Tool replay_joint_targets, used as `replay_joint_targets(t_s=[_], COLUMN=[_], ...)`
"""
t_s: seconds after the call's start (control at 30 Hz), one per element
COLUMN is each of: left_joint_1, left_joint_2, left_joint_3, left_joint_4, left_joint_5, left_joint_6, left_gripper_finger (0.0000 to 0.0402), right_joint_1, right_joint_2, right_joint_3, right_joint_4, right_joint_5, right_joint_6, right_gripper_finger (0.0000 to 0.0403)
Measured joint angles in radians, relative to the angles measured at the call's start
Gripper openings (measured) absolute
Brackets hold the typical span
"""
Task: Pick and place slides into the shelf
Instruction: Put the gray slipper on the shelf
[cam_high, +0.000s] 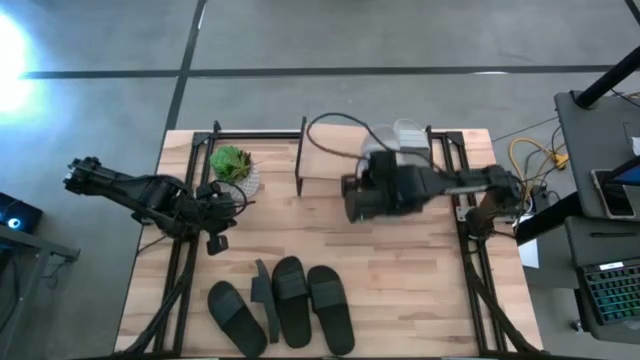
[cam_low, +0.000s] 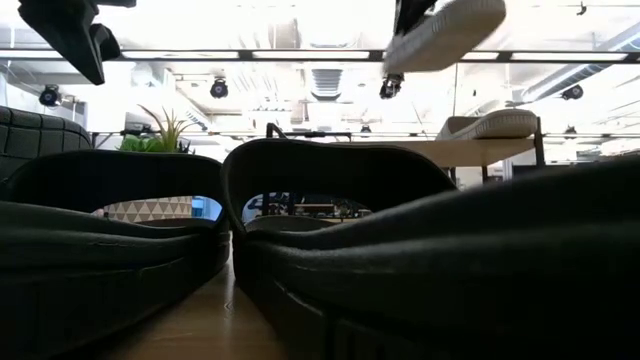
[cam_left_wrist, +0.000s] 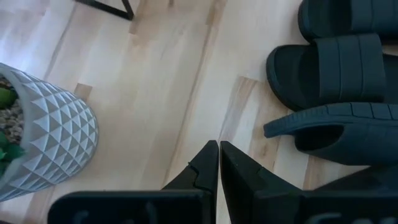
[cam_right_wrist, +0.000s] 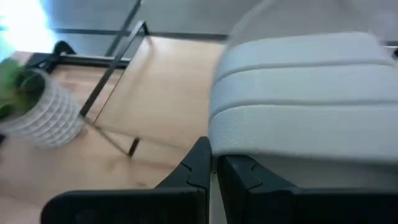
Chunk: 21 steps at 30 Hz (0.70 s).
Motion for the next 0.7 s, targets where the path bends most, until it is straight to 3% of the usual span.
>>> replay_joint_targets(t_s=[0.1,0.27,0.5,0.7], left_joint_1=[0.000,0.000,0.000,0.000], left_joint_2=[0.000,0.000,0.001,0.001], left_joint_3=[0.001,0.001,0.001,0.001], left_joint_4=[0.000,0.000,0.000,0.000], left_joint_5=[-0.001,-0.017,-0.021,-0.021], left_joint_6=[-0.002,-0.009,-0.014,-0.038], left_gripper_finger=[0.0002,0.0002,0.0002,0.0002], right_joint_1=[-0.100,-0.241,-0.408,-0.431], right_joint_2=[-0.020,-0.030,-0.034,-0.041], right_joint_3=[-0.003,-0.063,-0.206,-0.293], right_joint_4=[0.062,0.323,0.402,0.636], right_joint_5=[-0.075,-0.179,-0.307,-0.385], right_joint_6=[-0.156,-0.447,-0.572,-0.632], right_gripper_finger=[0.0011,0.0011,0.0011,0.0011])
